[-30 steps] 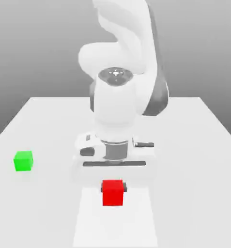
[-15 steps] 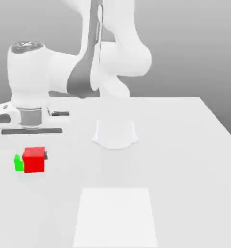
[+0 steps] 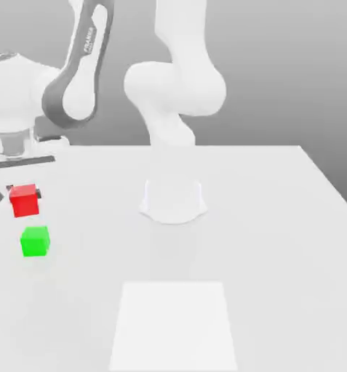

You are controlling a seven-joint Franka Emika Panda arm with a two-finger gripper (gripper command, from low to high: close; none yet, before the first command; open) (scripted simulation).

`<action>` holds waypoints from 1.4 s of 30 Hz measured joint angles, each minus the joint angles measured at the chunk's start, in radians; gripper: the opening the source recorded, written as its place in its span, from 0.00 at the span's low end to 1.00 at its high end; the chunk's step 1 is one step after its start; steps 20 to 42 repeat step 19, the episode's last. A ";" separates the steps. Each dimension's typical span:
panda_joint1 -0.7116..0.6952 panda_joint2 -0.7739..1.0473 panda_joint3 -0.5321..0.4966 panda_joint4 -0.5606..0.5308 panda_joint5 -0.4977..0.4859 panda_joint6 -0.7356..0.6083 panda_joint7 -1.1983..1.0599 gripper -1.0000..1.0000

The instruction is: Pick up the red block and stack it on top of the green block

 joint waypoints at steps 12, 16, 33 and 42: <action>0.068 0.149 -0.019 0.003 0.211 0.131 -0.149 0.00; 0.074 0.202 -0.001 0.005 0.302 0.170 -0.214 0.00; 0.071 0.241 0.019 0.008 0.373 0.198 -0.266 0.00; 0.071 0.241 0.019 0.008 0.373 0.198 -0.266 0.00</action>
